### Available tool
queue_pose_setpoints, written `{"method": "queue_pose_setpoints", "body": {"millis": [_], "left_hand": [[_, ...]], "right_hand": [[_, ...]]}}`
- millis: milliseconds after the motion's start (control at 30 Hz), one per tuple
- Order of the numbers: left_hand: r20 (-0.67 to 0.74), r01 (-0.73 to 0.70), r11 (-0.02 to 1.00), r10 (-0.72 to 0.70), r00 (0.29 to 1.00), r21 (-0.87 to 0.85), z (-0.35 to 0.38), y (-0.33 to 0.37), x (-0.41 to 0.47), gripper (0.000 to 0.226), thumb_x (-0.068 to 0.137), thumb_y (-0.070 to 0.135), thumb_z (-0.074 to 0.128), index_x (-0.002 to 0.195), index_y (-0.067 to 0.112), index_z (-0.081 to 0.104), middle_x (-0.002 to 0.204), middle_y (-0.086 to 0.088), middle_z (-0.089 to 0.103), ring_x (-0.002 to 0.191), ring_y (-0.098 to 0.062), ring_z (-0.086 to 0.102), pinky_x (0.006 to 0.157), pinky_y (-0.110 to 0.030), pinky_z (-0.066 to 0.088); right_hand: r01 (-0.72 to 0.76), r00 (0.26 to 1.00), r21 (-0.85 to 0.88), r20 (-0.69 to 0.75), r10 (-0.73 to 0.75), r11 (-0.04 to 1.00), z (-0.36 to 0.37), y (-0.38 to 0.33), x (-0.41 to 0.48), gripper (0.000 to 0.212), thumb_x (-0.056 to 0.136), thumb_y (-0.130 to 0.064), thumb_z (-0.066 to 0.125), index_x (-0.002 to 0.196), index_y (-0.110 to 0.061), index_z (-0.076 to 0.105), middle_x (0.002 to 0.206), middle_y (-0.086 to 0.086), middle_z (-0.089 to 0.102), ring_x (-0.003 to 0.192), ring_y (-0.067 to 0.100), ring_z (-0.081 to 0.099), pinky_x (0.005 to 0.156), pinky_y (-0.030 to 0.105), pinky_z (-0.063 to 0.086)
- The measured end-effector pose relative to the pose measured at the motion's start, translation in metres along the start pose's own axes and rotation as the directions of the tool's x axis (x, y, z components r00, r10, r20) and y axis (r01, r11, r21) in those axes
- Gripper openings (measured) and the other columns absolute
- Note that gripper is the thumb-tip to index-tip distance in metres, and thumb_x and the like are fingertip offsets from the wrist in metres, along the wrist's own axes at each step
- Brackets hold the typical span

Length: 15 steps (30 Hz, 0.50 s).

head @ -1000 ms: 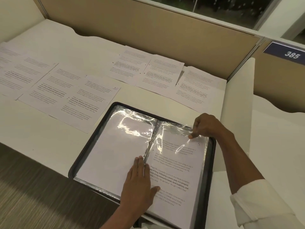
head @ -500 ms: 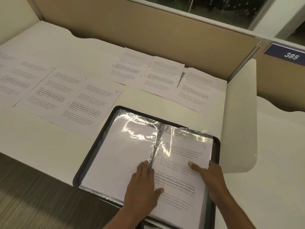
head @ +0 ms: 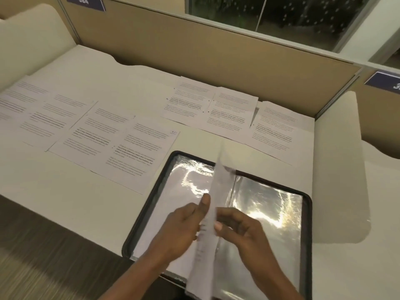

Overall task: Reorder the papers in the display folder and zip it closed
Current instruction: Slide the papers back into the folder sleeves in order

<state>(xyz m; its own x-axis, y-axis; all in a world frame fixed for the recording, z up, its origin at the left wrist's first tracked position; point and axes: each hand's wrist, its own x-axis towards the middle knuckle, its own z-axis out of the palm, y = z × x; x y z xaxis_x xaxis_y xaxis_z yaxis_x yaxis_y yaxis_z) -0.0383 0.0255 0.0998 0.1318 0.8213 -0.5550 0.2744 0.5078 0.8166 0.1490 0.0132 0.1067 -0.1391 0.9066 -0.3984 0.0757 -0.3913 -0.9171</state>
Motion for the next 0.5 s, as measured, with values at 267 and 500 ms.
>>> {"method": "queue_pose_setpoints", "body": {"millis": [267, 500], "left_hand": [[-0.381, 0.204, 0.907, -0.053, 0.923, 0.368, -0.06, -0.048, 0.033, 0.027, 0.095, 0.054, 0.073, 0.097, 0.034, 0.056, 0.094, 0.015, 0.064, 0.093, -0.011, 0.067, 0.075, -0.025, 0.053], [-0.603, 0.4, 0.795, -0.054, 0.796, 0.457, -0.071, -0.091, 0.064, 0.024, 0.089, 0.049, 0.08, 0.082, 0.031, 0.066, 0.08, 0.013, 0.069, 0.074, -0.011, 0.067, 0.068, -0.03, 0.056]], "right_hand": [[0.043, 0.968, -0.269, 0.248, 0.026, 0.962, 0.06, 0.069, 0.038, 0.04, 0.096, -0.051, 0.066, 0.135, -0.059, 0.058, 0.143, -0.028, 0.057, 0.138, -0.008, 0.045, 0.122, 0.037, 0.034], [0.415, 0.906, -0.792, 0.311, -0.288, 0.448, 0.04, 0.136, 0.07, 0.061, 0.066, -0.066, 0.06, 0.122, -0.042, 0.055, 0.148, -0.003, 0.061, 0.138, 0.02, 0.043, 0.091, 0.046, 0.055]]}}
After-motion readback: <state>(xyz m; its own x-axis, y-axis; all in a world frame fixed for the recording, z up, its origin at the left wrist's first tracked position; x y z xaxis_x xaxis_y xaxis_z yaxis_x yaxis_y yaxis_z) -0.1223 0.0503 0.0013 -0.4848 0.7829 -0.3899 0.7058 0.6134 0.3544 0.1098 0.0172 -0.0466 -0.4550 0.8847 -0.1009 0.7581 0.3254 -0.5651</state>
